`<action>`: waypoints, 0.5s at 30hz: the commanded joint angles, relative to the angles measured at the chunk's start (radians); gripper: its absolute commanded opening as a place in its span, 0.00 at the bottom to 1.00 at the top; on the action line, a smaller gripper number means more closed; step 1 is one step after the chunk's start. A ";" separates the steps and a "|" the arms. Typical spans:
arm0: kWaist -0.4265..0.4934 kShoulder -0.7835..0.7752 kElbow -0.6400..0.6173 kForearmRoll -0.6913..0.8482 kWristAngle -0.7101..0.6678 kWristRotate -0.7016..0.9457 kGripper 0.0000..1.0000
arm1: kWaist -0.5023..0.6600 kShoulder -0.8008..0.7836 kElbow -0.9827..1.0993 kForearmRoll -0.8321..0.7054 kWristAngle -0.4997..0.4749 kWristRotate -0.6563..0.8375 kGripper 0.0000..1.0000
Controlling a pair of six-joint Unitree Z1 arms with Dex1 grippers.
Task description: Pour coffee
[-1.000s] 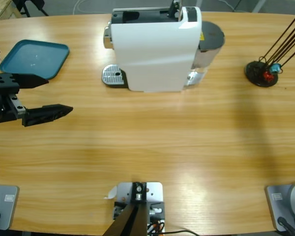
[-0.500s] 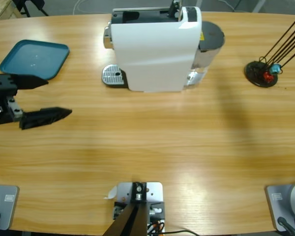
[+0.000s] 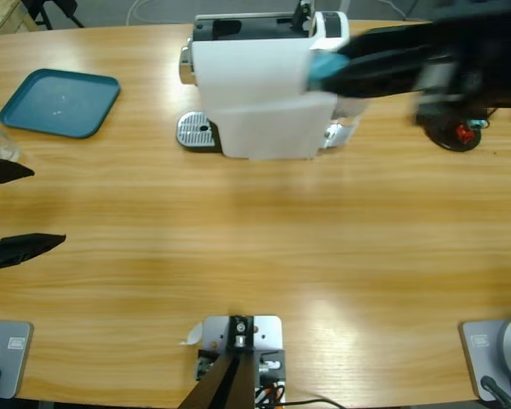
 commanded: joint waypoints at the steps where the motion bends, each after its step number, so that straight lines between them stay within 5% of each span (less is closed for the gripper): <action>1: -0.009 -0.022 -0.002 0.015 -0.010 0.003 1.00 | 0.070 0.324 -0.220 -0.007 -0.093 -0.153 0.00; 15: -0.009 -0.001 0.031 -0.002 -0.007 -0.002 1.00 | -0.063 0.469 -0.375 -0.044 -0.177 -0.364 0.00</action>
